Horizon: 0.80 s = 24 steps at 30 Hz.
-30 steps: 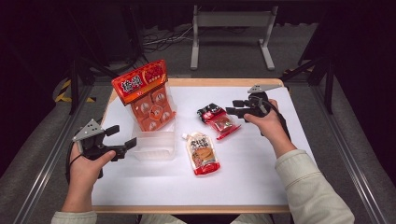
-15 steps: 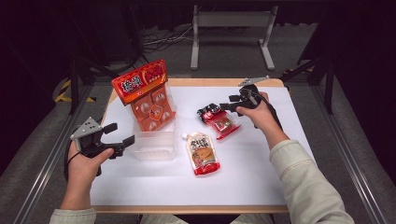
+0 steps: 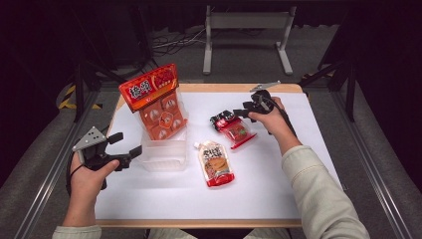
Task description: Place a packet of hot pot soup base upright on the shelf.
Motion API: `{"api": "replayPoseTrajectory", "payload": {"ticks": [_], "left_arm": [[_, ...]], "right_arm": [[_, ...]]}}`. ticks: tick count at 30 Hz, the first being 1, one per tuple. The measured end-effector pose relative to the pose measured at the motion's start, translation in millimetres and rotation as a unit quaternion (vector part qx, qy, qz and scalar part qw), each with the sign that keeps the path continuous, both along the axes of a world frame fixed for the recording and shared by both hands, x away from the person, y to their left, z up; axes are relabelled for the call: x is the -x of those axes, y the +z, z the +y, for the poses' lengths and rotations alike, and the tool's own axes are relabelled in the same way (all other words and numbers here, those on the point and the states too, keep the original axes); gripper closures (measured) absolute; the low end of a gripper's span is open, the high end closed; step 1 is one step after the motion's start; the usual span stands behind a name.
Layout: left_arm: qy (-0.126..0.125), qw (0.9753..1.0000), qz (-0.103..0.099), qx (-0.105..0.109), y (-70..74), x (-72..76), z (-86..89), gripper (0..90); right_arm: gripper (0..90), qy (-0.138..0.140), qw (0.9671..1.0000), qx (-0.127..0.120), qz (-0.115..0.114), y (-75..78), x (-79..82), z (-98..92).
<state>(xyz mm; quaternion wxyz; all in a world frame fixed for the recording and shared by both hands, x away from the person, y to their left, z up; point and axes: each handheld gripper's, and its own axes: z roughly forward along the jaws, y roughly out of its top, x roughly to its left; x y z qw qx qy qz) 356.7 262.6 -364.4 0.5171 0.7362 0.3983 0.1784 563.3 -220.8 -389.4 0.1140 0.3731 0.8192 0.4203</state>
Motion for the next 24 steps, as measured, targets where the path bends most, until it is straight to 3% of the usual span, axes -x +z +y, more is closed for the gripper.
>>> {"api": "replayPoseTrajectory", "payload": {"ticks": [5, 11, 24], "left_arm": [[0.003, 1.0000, 0.003, -0.002, -1.7, 4.5, 2.1, 11.7], [0.012, 0.9999, 0.006, -0.002, -3.3, 9.1, 7.4, 11.6], [0.021, 0.9997, 0.010, -0.003, -6.3, 14.4, 13.7, 12.0]], "right_arm": [[34.6, 0.001, 0.9999, -0.003, 0.010, -12.4, -8.3, 4.0], [33.7, 0.009, 0.9993, 0.015, 0.031, -25.6, -15.6, 10.4], [30.8, 0.019, 0.9974, 0.046, 0.051, -38.7, -25.8, 24.0]]}}
